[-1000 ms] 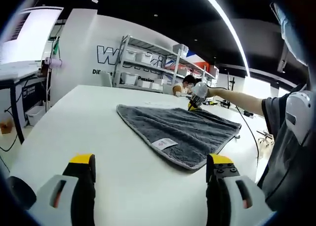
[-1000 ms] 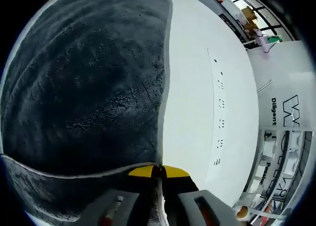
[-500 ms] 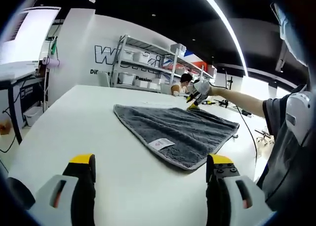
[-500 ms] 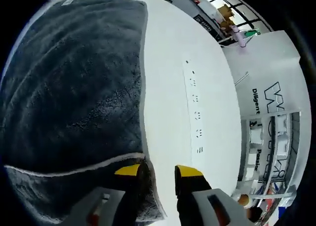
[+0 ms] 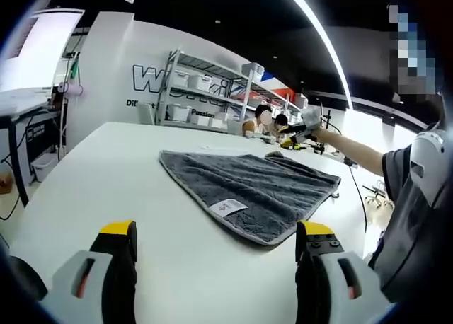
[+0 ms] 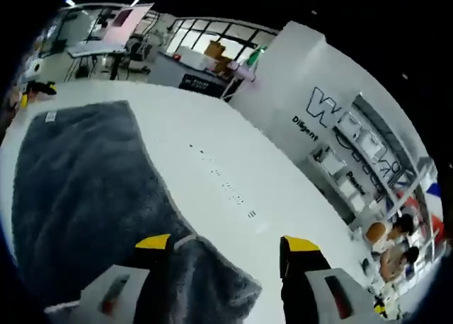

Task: Fold the towel on the table until its edges align and the towel forms a compact rectangular stack.

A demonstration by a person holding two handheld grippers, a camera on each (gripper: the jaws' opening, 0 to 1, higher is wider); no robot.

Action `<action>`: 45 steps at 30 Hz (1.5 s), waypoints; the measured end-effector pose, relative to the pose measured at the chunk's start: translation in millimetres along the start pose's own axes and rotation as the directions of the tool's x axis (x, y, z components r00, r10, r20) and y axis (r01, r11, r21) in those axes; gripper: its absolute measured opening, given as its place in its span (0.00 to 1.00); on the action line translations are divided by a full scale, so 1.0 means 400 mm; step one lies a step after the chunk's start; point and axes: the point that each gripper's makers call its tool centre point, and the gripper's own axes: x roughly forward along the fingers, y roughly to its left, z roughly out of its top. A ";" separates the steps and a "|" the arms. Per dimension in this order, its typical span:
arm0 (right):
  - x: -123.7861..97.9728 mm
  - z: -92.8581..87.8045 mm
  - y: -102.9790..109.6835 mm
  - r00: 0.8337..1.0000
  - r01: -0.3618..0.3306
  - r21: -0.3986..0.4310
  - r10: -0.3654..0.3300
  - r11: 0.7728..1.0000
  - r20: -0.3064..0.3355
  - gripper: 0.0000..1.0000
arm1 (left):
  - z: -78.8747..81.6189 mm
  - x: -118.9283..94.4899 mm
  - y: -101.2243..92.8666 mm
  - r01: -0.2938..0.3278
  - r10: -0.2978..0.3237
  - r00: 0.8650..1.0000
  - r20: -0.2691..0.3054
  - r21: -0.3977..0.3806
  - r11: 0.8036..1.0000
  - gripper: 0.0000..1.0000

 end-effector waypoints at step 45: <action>-0.504 -0.250 0.361 0.909 0.140 0.708 -0.373 0.692 0.185 0.99 | 0.004 0.042 -0.020 0.038 -0.038 0.999 -0.007 0.011 0.999 0.98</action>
